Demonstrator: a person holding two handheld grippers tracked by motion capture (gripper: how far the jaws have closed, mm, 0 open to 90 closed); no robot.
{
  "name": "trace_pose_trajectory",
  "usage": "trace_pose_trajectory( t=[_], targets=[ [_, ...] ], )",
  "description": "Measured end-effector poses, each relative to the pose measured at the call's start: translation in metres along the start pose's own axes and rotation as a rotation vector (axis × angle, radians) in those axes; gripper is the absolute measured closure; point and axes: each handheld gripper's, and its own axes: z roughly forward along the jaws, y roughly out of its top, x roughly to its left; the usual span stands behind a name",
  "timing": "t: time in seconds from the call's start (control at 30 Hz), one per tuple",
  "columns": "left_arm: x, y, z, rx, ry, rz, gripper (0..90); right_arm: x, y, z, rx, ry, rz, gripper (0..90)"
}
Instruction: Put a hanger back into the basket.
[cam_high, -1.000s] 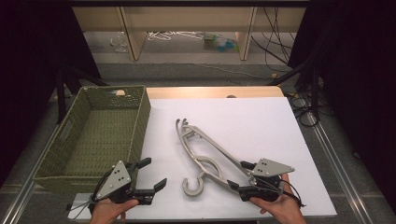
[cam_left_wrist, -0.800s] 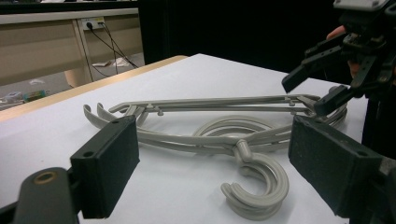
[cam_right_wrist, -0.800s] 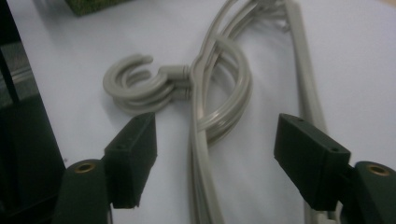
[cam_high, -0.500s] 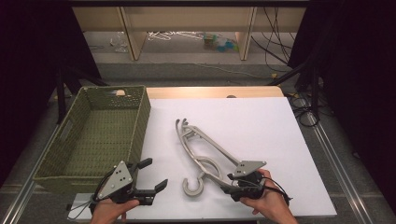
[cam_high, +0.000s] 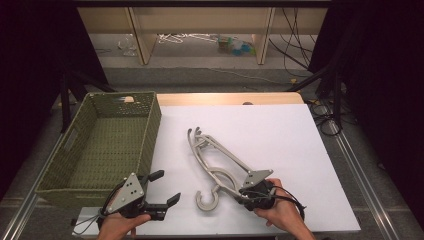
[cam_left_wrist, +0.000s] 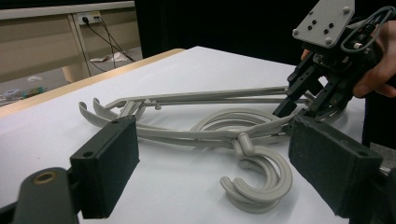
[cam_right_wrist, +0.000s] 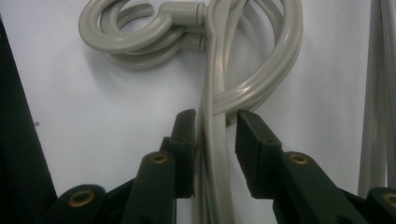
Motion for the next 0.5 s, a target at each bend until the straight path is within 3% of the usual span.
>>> trace_pose_trajectory(
  t=[0.07,0.1,0.33,0.37,0.5],
  targets=[
    [0.0,0.0,0.0,0.001,0.002,-0.004,15.9,-0.001,0.001,0.0,0.007,0.013,-0.01,70.7],
    [-0.001,0.0,0.0,0.001,0.003,-0.011,15.9,0.0,0.002,0.0,0.011,0.028,-0.025,75.5],
    [-0.001,0.0,0.0,0.003,0.006,-0.009,15.8,0.002,0.005,-0.006,0.014,0.007,-0.073,81.1],
    [-0.001,0.0,0.0,0.001,0.01,-0.024,15.8,0.002,0.005,-0.007,0.012,0.006,-0.091,81.3],
    [0.0,0.0,-0.001,0.002,0.01,-0.01,15.9,0.005,0.008,-0.016,-0.01,-0.003,-0.116,81.6]
  ],
)
